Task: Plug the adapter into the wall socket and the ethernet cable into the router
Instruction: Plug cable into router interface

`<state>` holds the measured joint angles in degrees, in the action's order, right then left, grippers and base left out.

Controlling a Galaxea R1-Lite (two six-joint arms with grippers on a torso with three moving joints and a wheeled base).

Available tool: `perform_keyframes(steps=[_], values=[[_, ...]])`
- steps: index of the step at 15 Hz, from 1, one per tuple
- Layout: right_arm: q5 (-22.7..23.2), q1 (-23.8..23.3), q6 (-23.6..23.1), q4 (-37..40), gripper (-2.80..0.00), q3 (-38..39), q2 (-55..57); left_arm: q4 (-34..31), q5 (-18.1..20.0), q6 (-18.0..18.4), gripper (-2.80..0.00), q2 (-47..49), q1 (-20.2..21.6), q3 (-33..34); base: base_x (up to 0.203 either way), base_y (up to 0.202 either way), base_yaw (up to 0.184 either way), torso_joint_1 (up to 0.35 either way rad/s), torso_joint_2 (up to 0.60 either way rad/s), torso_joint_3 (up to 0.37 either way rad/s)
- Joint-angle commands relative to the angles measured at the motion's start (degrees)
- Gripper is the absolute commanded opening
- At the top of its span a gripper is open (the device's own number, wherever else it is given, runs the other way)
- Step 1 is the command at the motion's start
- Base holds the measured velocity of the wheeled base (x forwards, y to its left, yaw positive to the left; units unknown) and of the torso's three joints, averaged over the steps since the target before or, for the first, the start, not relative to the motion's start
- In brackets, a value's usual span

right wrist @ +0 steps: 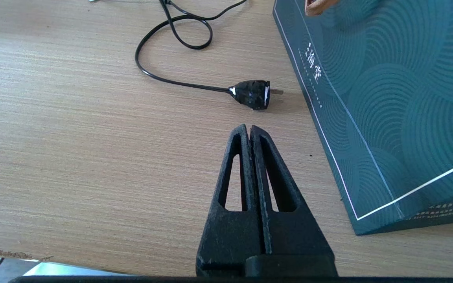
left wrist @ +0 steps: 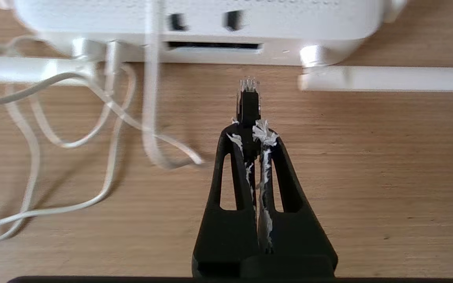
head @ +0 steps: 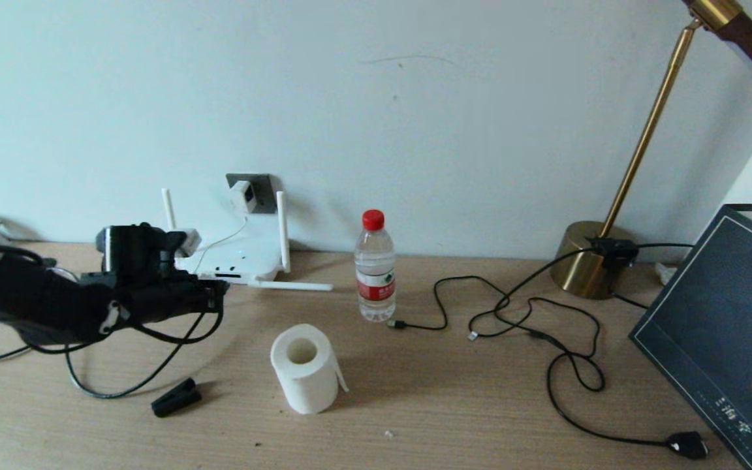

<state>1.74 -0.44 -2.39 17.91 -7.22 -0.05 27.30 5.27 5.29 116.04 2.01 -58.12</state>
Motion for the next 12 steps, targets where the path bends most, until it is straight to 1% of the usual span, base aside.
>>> perform_keyframes(steps=[1, 7, 12], values=[[0.0, 0.0, 0.0, 0.1, -2.8, 0.0, 0.0, 0.1, 0.1, 0.6, -2.8, -0.1, 1.0, 0.0, 0.0, 0.0, 0.0, 0.0, 0.0, 0.0], [0.0, 0.0, 0.0, 0.1, -2.8, 0.0, 0.0, 0.2, 0.8, 0.8, -2.8, 1.6, 2.9, -1.2, 0.0, 0.0, 0.0, 0.0, 0.0, 0.0], [0.0, 0.0, 0.0, 0.1, -2.8, 0.0, 0.0, 0.2, 0.9, 0.8, -2.8, 3.9, 4.1, -3.5, 0.0, 0.0, 0.0, 0.0, 0.0, 0.0]])
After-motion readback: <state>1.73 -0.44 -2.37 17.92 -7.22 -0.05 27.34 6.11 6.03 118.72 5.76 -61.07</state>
